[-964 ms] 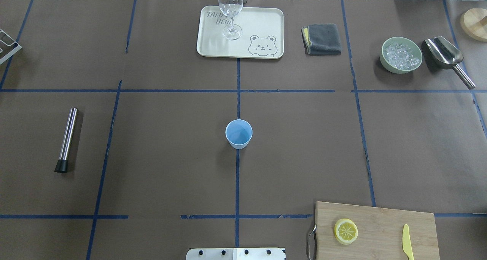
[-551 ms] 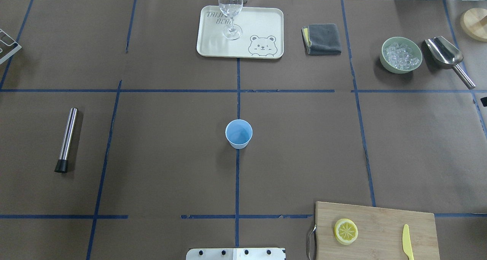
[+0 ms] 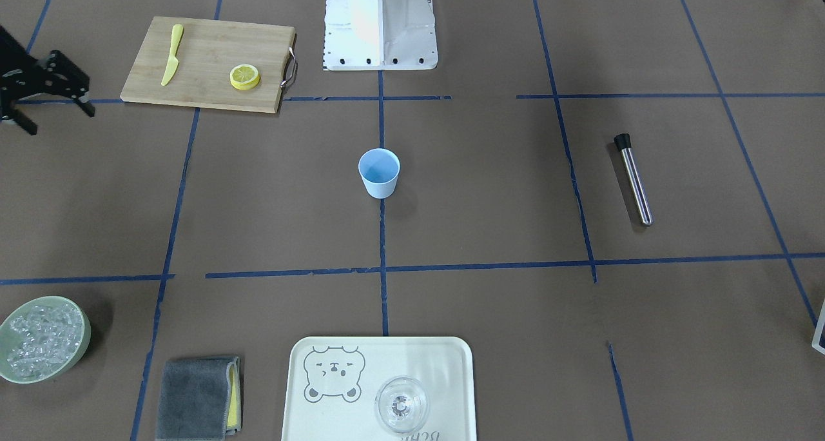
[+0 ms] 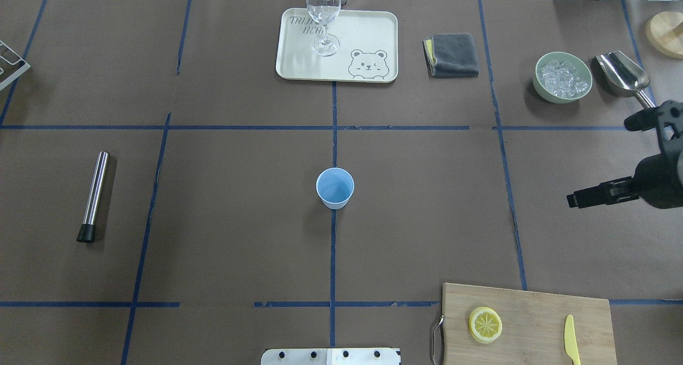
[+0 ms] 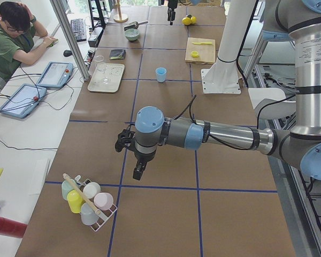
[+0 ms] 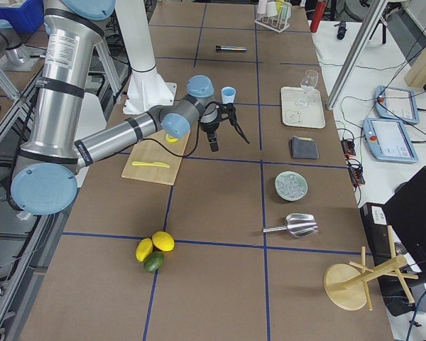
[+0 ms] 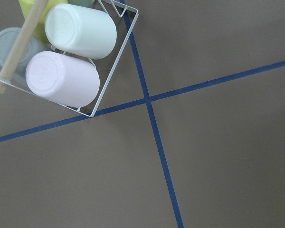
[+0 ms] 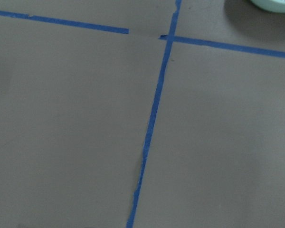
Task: Squeeze lemon into cup
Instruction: 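Move the right gripper down to the lemon slice on the wooden board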
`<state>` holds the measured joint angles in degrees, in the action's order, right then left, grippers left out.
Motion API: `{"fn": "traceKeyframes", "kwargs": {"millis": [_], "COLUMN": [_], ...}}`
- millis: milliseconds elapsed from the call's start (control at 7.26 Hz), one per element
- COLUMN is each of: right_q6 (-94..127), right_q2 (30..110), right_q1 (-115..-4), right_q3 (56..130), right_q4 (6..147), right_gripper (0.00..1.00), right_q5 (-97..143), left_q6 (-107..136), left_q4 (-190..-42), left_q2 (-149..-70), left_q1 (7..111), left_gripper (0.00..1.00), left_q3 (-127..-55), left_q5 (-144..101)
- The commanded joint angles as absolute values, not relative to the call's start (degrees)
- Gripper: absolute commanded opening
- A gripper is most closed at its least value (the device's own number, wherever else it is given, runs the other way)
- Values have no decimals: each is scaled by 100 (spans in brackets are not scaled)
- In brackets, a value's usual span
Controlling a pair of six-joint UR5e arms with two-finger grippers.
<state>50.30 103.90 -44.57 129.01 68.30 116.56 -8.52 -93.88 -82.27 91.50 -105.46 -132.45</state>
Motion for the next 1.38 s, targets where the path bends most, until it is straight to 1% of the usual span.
{"fn": "traceKeyframes", "kwargs": {"millis": [0,138,413,689,827,1102,1240], "right_q6": [6892,7709,8278,8507,8508,8508,8517], "right_q2": [10450,10450,10406,10328,10127,9687,9686], "right_q1": [-2348,-1398,-295,121,149,149,193], "right_q3": [13210,13210,13184,13105,12922,12832,12702], "right_q4": [6829,6829,6873,6899,6943,7574,7576], "right_gripper": [100,100,100,100,100,99,99], "right_q5": [9643,8754,7800,7428,7322,7304,7269], "left_q6": [-853,-861,-853,-853,-853,-853,-853], "left_q4": [-9404,-9413,-9509,-9510,-9510,-9510,-9510], "left_q2": [-8227,-8227,-8227,-8209,-8209,-8209,-8209], "left_q1": [9149,9149,9149,9158,9150,9149,9149], "left_gripper": [100,100,100,100,100,100,100], "left_q3": [-10547,-10547,-10547,-10556,-10556,-10556,-10556], "left_q5": [-13245,-13245,-13245,-13245,-13245,-13245,-13245]}}
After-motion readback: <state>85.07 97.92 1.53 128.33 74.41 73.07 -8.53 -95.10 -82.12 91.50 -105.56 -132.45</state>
